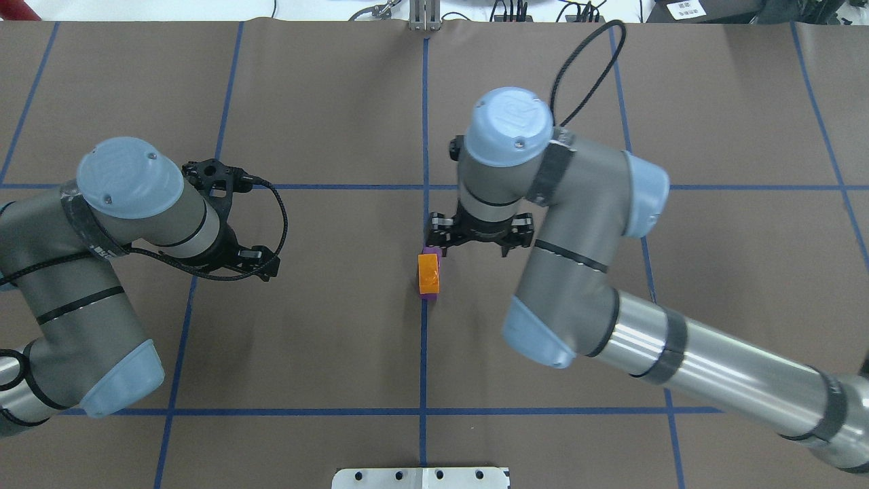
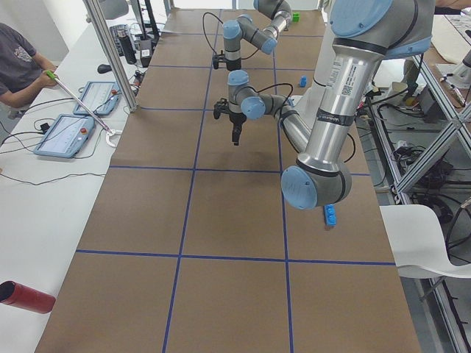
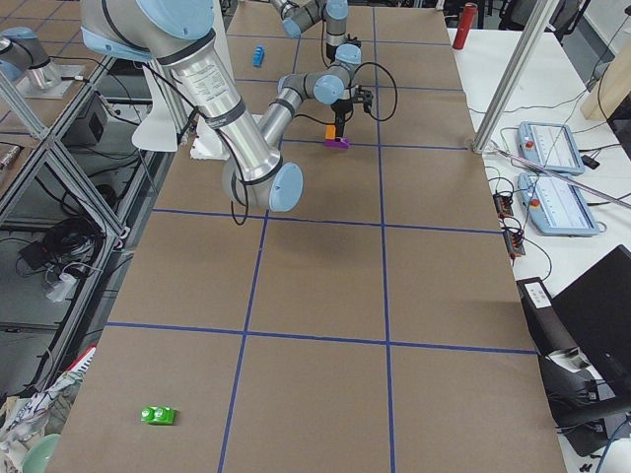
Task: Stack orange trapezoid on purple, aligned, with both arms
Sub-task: 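Open the right gripper and raise it away from the stack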
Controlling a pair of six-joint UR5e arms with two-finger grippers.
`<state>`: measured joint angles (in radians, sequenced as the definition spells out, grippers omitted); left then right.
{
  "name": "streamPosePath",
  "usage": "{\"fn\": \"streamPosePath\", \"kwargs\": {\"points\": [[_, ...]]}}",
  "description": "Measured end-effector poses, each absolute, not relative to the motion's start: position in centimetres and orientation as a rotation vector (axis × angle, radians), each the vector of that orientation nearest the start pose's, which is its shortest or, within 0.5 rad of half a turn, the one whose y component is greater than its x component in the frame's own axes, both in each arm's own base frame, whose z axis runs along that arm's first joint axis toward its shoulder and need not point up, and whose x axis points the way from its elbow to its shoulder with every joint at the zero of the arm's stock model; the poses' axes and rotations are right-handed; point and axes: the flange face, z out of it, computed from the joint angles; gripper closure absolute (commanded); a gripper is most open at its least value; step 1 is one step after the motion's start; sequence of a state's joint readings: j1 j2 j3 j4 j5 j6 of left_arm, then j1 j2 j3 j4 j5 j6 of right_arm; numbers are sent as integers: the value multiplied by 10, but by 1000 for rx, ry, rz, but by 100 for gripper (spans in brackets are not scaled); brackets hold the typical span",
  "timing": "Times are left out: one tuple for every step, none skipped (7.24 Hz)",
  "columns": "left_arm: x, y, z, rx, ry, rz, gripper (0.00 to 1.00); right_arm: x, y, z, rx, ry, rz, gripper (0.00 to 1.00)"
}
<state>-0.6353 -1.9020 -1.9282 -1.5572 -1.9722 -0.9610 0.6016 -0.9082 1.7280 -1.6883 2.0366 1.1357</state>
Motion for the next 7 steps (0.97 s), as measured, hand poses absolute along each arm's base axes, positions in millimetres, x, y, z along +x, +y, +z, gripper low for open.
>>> {"fn": "streamPosePath", "kwargs": {"points": [[399, -422, 326, 86, 764, 117, 1, -442, -449, 251, -49, -821, 17, 0], [381, -426, 334, 106, 755, 136, 1, -396, -456, 285, -53, -813, 18, 0], [355, -432, 347, 122, 742, 161, 1, -351, -465, 324, -56, -796, -8, 0], [326, -441, 363, 128, 735, 190, 1, -301, -474, 369, -55, -774, -53, 0], [290, -452, 383, 130, 732, 221, 1, -250, -480, 413, -46, -753, -100, 0], [248, -461, 406, 129, 735, 252, 1, -200, -483, 452, -33, -738, -145, 0], [199, -468, 433, 128, 747, 283, 1, -154, -482, 487, -26, -733, -181, 0]]}}
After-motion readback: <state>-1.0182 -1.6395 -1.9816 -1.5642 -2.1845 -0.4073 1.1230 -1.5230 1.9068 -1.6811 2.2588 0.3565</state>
